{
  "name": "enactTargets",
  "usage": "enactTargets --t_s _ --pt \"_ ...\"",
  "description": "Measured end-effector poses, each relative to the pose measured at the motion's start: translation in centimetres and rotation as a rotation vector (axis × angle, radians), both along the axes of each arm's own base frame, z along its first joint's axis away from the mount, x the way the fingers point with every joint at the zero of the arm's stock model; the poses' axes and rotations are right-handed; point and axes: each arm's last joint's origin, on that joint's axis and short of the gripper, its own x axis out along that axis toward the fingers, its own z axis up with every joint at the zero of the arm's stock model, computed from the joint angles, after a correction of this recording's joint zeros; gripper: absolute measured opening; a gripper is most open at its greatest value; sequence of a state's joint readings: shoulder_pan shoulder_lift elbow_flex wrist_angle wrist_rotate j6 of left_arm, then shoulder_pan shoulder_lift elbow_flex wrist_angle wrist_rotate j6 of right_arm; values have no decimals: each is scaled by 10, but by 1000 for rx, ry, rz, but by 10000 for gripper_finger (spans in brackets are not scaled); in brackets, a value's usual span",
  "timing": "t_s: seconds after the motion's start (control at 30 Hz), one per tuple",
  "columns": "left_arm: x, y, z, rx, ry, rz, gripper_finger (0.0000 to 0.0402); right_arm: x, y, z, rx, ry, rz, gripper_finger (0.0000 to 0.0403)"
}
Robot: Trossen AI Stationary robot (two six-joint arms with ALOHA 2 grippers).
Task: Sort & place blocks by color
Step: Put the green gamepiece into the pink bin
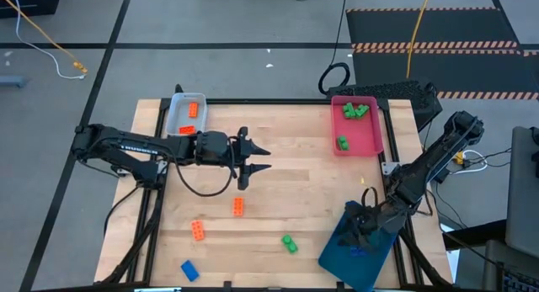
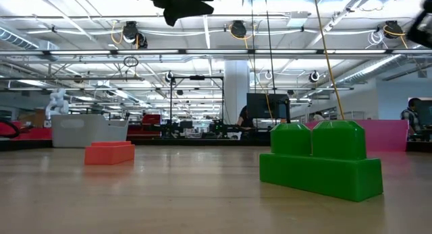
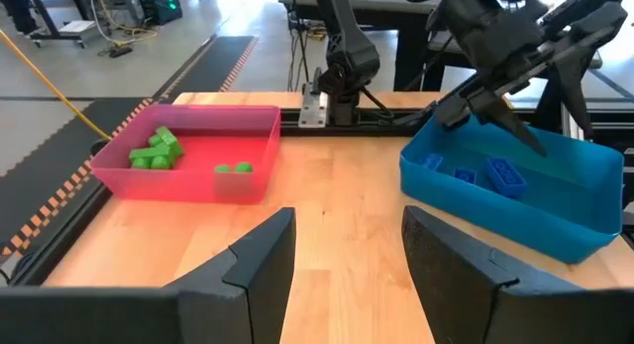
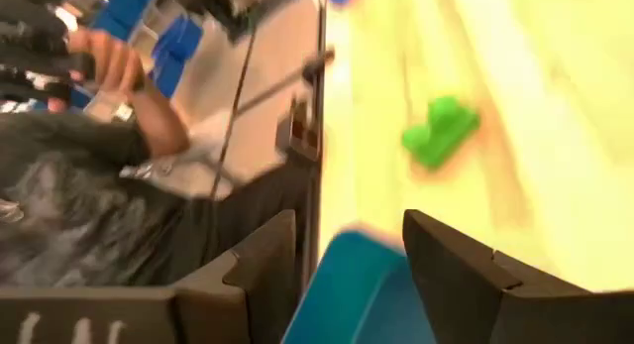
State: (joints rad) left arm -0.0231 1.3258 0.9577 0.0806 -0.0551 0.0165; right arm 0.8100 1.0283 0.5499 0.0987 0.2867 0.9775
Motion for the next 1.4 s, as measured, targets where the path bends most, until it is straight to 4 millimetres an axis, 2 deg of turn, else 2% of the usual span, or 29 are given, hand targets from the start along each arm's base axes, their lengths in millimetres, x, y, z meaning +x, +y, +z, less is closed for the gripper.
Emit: enactTargets --t_s 0.37,0.5,0.57,0.7,0.93,1.17,1.4 --pt "0 0 1 -25 -8 7 186 34 -36 -7 -347 -97 -88 185" --pt "0 0 1 -21 -7 6 186 51 -39 2 -480 -81 -68 185" --pt "0 0 0 -21 -1 6 186 62 -36 11 -536 -65 -51 185" --pt "-1 0 -2 -20 24 6 186 80 -31 22 -628 73 -20 185" --pt "-8 1 1 -7 52 11 186 110 -10 31 -785 350 78 185" --pt "-25 -2 7 -3 96 37 186 146 10 42 -834 302 129 185" --pt "-29 -9 6 4 128 10 186 161 15 28 -912 322 243 185"
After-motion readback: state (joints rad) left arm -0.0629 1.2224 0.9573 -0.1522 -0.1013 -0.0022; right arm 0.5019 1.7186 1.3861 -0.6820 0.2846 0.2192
